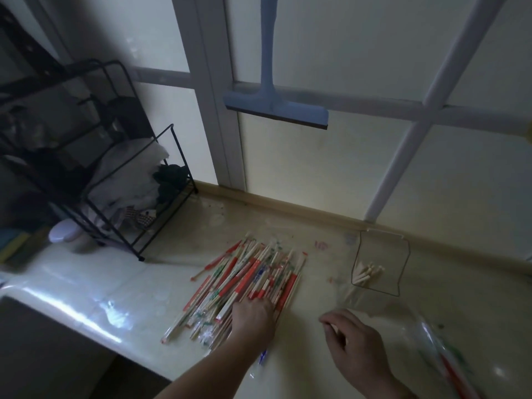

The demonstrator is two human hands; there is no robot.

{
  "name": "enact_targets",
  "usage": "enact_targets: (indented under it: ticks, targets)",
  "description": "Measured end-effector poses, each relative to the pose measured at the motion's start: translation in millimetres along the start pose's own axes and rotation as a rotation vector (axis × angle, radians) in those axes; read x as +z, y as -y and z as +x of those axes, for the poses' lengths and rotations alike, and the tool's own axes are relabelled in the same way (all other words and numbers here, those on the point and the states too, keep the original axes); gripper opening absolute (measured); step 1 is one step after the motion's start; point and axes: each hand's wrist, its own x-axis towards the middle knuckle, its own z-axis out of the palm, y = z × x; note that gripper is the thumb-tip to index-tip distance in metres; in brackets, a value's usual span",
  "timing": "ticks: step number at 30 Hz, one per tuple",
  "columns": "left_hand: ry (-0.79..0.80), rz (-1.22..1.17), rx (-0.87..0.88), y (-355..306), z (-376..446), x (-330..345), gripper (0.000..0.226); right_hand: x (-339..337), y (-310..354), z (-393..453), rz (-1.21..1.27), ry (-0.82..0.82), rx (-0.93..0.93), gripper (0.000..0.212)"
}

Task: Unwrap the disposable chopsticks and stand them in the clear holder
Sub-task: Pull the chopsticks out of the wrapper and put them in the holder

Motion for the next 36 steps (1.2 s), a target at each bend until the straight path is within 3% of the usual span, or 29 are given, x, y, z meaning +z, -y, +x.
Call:
enact_targets:
  ticks: [5,10,13,17,21,27,31,34,36]
  targets:
    - [0.004,-0.005,0.026,0,2,-10,0.019,9,4,4,-0.047,0.110,0.036,0.012]
    - [-0.065,-0.297,-0.013,9,-4,-2,0.020,13,6,6,-0.083,0.188,0.181,0.018]
    - [-0.156,-0.449,-0.019,13,-9,7,0.022,19,4,5,-0.063,0.339,0.340,0.017]
    - [-0.153,-0.337,0.083,12,-19,16,0.024,31,11,9,-0.036,0.532,0.499,0.003]
    - [-0.074,-0.157,0.105,7,-24,20,0.035,37,19,9,-0.048,0.602,0.497,0.020]
    - [0.035,-0.035,0.128,0,-23,10,0.022,27,18,4,-0.018,0.586,0.526,0.030]
    - [-0.062,-0.136,0.174,3,-29,8,0.031,16,21,8,-0.148,0.496,0.432,0.027]
    - [-0.153,-0.116,0.397,24,-38,-2,0.028,3,20,8,-0.396,0.265,0.092,0.046]
    - [-0.192,-0.130,0.582,40,-42,-15,0.016,-8,18,10,-0.496,0.228,-0.052,0.050]
